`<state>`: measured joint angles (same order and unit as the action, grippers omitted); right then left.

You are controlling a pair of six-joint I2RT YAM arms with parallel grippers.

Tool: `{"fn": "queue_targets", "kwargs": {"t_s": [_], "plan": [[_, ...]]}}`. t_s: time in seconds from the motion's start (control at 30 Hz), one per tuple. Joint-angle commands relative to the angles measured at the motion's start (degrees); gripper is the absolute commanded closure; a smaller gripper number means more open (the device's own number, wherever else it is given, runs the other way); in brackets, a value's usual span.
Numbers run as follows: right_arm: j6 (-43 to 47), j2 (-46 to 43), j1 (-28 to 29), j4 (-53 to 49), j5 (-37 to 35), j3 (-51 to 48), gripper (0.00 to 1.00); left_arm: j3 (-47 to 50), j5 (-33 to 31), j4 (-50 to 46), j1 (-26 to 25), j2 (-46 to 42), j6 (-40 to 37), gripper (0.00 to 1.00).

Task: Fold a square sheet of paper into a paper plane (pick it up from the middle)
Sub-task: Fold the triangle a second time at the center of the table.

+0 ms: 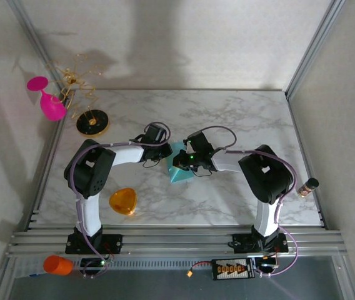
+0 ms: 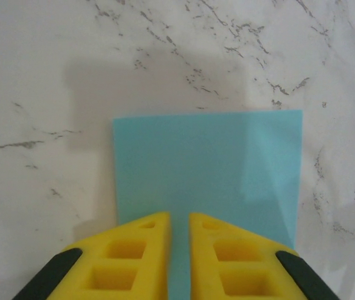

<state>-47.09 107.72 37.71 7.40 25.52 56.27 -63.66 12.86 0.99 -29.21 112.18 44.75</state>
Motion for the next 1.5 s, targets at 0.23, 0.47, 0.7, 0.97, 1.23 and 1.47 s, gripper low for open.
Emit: {"fn": "queue_targets", "kwargs": {"t_s": [0.23,0.47,0.7,0.97,1.23,1.47], "plan": [[0.89,1.69,0.52,-0.27,0.07,1.36,1.0,1.0,1.11,-2.2,-0.23,0.82,-0.27,0.84],[1.52,2.54,0.5,-1.26,0.31,2.09,1.0,0.99,1.2,-2.05,-0.23,0.8,-0.18,0.84],[1.82,2.84,0.6,-1.24,0.68,2.16,1.0,0.92,1.46,-2.04,-0.32,0.93,-0.17,0.84],[1.91,3.37,0.6,-1.6,0.71,2.29,1.0,0.99,1.55,-2.03,-0.32,0.94,-0.2,0.84],[1.8,3.64,0.6,-1.41,0.69,2.56,1.0,1.17,1.55,-1.99,-0.32,0.87,-0.2,0.84],[1.83,3.9,0.61,-1.6,0.53,2.53,1.0,1.17,1.47,-2.1,-0.32,0.84,-0.23,0.84]]}}
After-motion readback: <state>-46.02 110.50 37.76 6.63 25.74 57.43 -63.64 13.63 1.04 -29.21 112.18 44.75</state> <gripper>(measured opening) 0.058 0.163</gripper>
